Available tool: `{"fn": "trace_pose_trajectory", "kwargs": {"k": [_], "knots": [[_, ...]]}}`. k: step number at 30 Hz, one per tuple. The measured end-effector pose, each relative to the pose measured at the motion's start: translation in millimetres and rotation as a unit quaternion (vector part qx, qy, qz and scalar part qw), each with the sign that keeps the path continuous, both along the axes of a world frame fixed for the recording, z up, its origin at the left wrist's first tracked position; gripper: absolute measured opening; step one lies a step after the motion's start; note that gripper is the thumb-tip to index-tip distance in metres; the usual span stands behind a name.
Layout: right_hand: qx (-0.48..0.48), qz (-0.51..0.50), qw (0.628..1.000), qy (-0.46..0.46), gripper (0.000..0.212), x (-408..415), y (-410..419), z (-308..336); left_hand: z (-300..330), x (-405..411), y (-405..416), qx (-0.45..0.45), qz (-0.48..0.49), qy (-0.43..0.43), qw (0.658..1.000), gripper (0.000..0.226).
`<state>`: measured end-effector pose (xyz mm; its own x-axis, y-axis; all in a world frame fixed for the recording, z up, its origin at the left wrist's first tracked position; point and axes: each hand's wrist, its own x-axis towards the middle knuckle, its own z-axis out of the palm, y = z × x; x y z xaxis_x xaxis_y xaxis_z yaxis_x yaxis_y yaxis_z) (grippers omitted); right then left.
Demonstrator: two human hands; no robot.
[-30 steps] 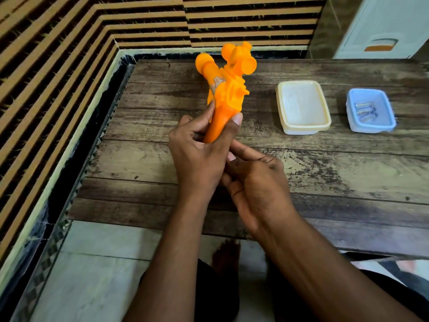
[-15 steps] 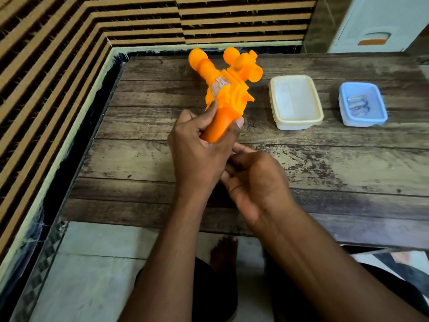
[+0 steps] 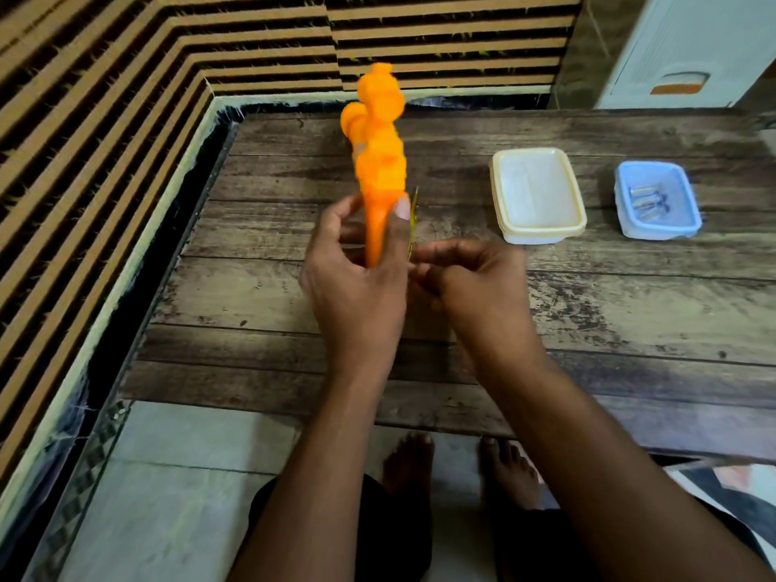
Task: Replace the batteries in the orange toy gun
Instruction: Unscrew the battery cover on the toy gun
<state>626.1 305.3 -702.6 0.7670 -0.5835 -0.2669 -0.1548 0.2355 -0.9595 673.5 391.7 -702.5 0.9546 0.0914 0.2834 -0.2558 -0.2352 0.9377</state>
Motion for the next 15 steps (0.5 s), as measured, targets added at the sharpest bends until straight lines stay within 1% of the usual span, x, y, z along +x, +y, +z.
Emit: {"fn": "trace_pose_trajectory", "kwargs": {"k": [1,2,5,6,7,9,11,13,15], "knots": [[-0.066,0.006,0.998,0.019,0.009,1,-5,0,0,-3,0,-0.008,0.014,0.000,1.000,0.035],[-0.110,0.021,0.993,0.025,0.007,1,-10,-1,-1,-6,1,-0.016,0.024,0.005,1.000,0.031],[-0.205,0.049,0.975,0.063,0.005,-2,-21,-3,-7,-9,5,-0.062,0.041,0.040,0.996,0.025],[-0.243,0.061,0.964,0.084,0.007,-5,-25,-4,-10,-10,7,-0.083,0.048,0.050,0.994,0.025],[-0.270,0.079,0.953,0.114,0.013,-8,-29,-3,-12,-10,9,-0.107,0.056,0.060,0.991,0.024],[-0.280,0.120,0.938,0.166,0.021,-13,-36,-7,-15,-9,14,-0.142,0.072,0.094,0.983,0.019],[-0.295,0.143,0.922,0.206,0.019,-17,-44,-10,-15,-9,19,-0.181,0.074,0.144,0.970,0.012],[-0.310,0.148,0.912,0.226,0.015,-19,-51,-10,-13,-10,23,-0.248,0.062,0.221,0.941,0.008],[-0.306,0.144,0.910,0.238,0.012,-23,-56,-5,-9,-12,27,-0.297,0.060,0.287,0.909,0.013]]}}
